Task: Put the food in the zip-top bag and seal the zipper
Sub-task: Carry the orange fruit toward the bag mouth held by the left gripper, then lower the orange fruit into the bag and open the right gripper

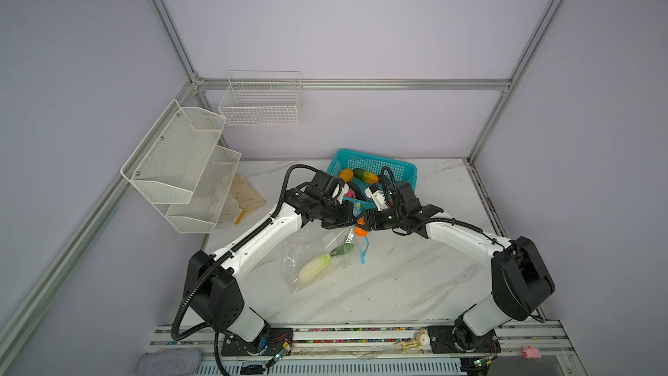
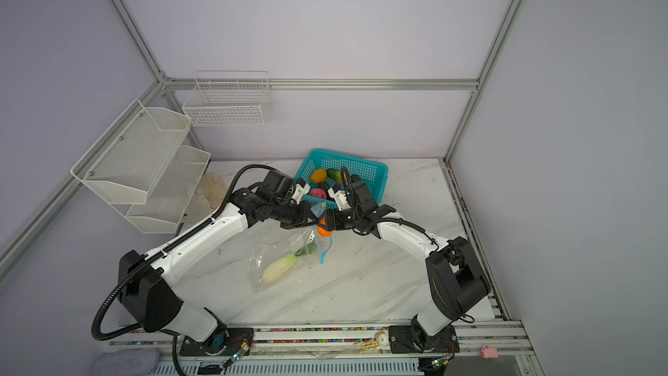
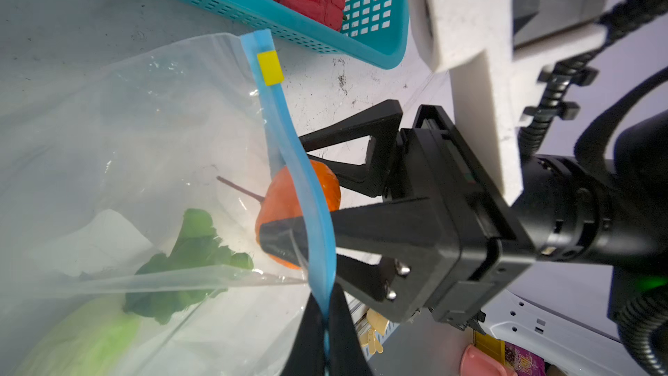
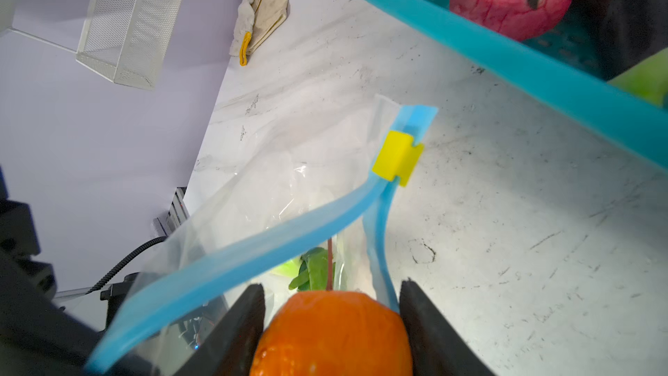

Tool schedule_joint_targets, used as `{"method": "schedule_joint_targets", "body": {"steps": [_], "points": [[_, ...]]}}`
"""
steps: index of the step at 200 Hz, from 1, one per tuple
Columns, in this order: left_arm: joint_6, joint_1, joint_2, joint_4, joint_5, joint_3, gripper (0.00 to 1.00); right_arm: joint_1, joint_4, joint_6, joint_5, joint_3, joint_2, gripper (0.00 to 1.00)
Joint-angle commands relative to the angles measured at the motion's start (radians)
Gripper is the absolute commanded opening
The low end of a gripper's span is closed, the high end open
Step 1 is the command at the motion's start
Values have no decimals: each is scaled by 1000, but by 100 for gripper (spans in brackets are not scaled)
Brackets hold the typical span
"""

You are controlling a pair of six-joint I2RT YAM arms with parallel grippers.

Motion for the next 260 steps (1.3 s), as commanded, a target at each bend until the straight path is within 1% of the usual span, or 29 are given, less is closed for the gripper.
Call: {"method": "schedule_joint_targets", "body": {"steps": [1, 94, 144, 173, 260], "points": [[-7, -9, -11, 40, 6, 10, 0, 8, 37, 16, -3, 13, 8, 61], [-3, -9, -11, 40, 9, 9, 0, 11, 59, 36, -8, 11, 19, 63], [-2, -9, -12, 43, 11, 6, 0, 16, 51, 37, 2, 8, 12, 70], [-2, -8, -17, 43, 7, 1, 0, 17, 45, 35, 5, 15, 13, 71], [-5, -7, -23, 45, 9, -4, 0, 20, 21, 30, 26, 31, -9, 72]]}}
